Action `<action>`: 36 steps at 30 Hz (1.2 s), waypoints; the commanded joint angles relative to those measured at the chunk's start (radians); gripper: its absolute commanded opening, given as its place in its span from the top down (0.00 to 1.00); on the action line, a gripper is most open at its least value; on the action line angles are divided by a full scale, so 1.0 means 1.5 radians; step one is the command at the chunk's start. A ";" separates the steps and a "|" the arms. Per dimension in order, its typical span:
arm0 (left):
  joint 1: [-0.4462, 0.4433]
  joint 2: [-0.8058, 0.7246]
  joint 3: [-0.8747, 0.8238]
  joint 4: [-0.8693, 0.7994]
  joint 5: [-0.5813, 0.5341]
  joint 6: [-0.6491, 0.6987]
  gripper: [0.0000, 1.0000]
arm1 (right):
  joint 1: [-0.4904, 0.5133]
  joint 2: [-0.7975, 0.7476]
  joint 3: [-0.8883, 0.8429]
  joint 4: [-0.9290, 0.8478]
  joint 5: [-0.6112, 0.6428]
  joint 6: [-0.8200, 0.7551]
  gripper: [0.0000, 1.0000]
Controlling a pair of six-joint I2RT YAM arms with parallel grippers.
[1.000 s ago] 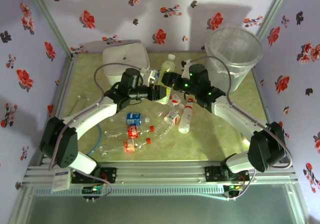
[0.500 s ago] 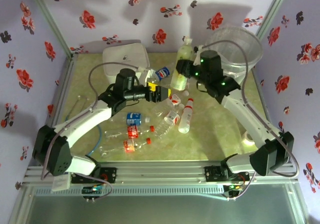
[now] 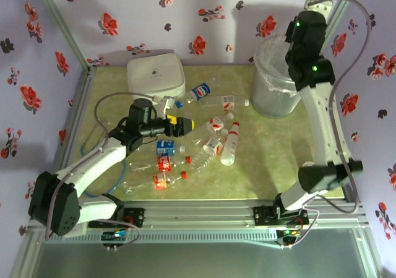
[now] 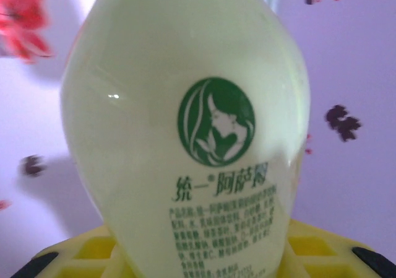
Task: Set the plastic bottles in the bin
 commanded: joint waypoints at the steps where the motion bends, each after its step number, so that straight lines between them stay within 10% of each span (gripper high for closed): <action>1: 0.005 -0.020 -0.019 0.032 -0.006 -0.019 0.00 | -0.020 0.095 0.075 -0.108 0.035 -0.028 0.68; 16: 0.014 -0.023 -0.045 0.015 -0.016 -0.015 0.00 | -0.071 0.377 0.407 -0.562 -0.149 0.014 0.74; 36: 0.054 -0.021 0.048 -0.158 -0.002 0.040 0.00 | -0.078 0.204 0.201 -0.651 -0.228 0.057 0.76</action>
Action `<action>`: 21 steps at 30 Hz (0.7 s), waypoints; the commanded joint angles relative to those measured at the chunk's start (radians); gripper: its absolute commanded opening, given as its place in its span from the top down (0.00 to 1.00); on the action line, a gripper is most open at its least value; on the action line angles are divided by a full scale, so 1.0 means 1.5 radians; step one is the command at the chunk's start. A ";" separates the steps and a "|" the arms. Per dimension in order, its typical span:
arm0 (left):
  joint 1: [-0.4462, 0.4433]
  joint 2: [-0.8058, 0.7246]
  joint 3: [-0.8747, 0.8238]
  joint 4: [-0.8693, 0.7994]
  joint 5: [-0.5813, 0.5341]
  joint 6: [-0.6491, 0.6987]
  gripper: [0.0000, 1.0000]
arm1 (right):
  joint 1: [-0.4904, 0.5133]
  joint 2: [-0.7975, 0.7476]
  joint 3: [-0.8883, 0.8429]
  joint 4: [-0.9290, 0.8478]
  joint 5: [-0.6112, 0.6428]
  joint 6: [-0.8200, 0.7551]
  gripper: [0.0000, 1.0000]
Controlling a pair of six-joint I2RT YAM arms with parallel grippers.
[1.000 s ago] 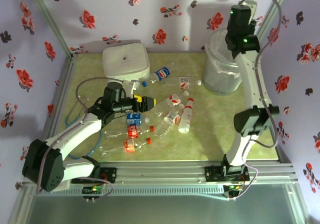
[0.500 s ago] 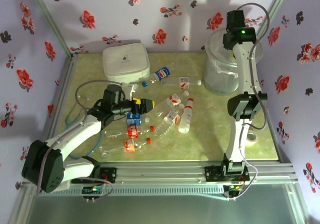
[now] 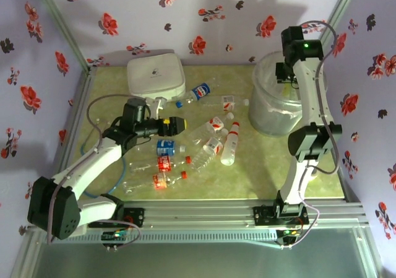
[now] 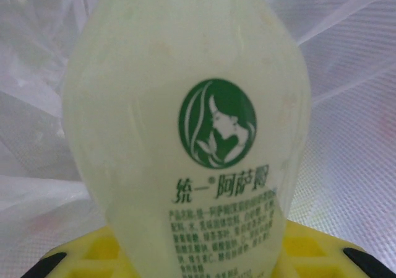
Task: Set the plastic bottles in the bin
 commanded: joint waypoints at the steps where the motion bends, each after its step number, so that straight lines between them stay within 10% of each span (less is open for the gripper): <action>1: 0.004 0.004 0.049 -0.092 -0.014 0.050 0.00 | -0.010 0.008 0.053 -0.031 0.000 0.007 0.75; 7: 0.006 -0.011 0.140 -0.357 -0.236 0.052 0.04 | -0.025 0.136 0.174 -0.074 0.002 -0.009 0.75; 21: -0.013 -0.167 0.069 -0.609 -0.332 -0.060 0.14 | -0.026 0.215 0.023 0.020 -0.033 -0.011 0.57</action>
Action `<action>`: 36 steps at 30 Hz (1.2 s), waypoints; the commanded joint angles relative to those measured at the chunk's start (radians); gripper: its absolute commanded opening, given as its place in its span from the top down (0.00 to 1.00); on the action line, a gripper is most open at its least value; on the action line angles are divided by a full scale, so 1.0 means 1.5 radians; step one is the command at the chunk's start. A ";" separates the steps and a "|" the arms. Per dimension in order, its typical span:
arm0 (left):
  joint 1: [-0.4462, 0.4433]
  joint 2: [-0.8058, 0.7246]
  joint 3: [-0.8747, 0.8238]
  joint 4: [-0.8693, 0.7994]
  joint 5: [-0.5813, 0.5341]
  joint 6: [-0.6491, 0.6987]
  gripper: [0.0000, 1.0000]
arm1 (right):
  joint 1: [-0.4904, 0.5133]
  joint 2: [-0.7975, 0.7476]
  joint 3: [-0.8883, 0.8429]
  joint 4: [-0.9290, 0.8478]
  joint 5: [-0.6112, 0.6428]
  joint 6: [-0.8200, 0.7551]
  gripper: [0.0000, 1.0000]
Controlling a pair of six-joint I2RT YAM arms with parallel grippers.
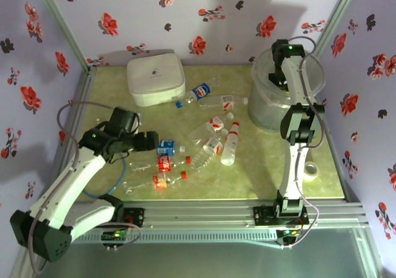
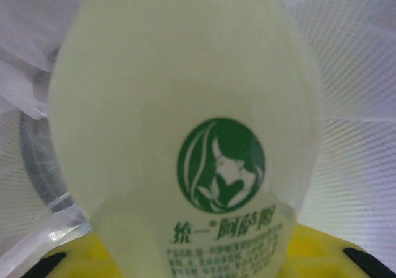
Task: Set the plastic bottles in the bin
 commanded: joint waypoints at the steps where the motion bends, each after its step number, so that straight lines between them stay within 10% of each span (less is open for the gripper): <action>1: -0.012 -0.032 -0.033 -0.081 -0.026 -0.053 0.14 | -0.002 -0.018 -0.039 0.034 -0.014 -0.009 0.53; 11: -0.049 -0.058 -0.036 -0.139 -0.026 -0.114 0.14 | -0.003 -0.080 -0.009 0.021 -0.010 -0.023 0.18; 25: -0.116 -0.188 -0.142 -0.057 -0.059 -0.504 0.10 | -0.035 -0.390 -0.269 0.243 -0.138 0.028 0.10; 36: -0.095 0.100 0.060 -0.004 -0.196 -0.223 0.09 | -0.035 -0.635 -0.487 0.405 -0.295 0.098 0.11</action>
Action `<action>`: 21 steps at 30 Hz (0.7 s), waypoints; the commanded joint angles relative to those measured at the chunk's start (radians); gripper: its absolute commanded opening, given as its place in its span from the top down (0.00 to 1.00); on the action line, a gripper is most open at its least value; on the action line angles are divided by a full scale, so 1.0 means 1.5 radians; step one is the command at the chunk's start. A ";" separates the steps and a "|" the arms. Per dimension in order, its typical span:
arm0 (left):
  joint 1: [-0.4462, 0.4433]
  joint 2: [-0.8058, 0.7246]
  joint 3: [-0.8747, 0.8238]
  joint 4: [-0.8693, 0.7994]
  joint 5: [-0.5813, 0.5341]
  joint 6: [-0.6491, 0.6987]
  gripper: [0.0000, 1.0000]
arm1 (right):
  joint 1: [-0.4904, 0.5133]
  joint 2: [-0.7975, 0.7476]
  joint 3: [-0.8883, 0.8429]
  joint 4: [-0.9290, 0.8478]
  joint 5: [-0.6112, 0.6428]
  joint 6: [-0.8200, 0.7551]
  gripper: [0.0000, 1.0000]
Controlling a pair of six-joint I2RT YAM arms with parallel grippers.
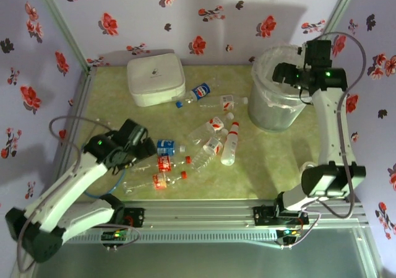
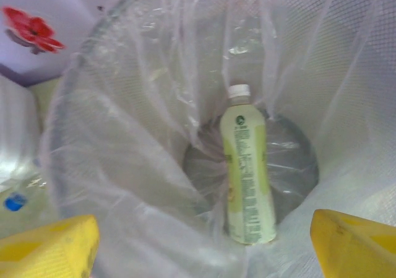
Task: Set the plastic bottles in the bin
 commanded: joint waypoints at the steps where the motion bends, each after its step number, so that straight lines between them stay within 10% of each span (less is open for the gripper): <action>1: 0.022 0.086 0.071 0.096 -0.036 0.120 0.10 | 0.003 -0.086 -0.070 0.093 -0.090 0.055 0.11; 9: 0.045 0.414 0.335 0.269 0.114 0.586 0.23 | 0.005 -0.190 -0.197 0.121 -0.184 0.099 0.12; 21: 0.083 0.798 0.724 0.186 0.163 0.753 0.19 | 0.007 -0.278 -0.240 0.012 -0.168 0.077 0.12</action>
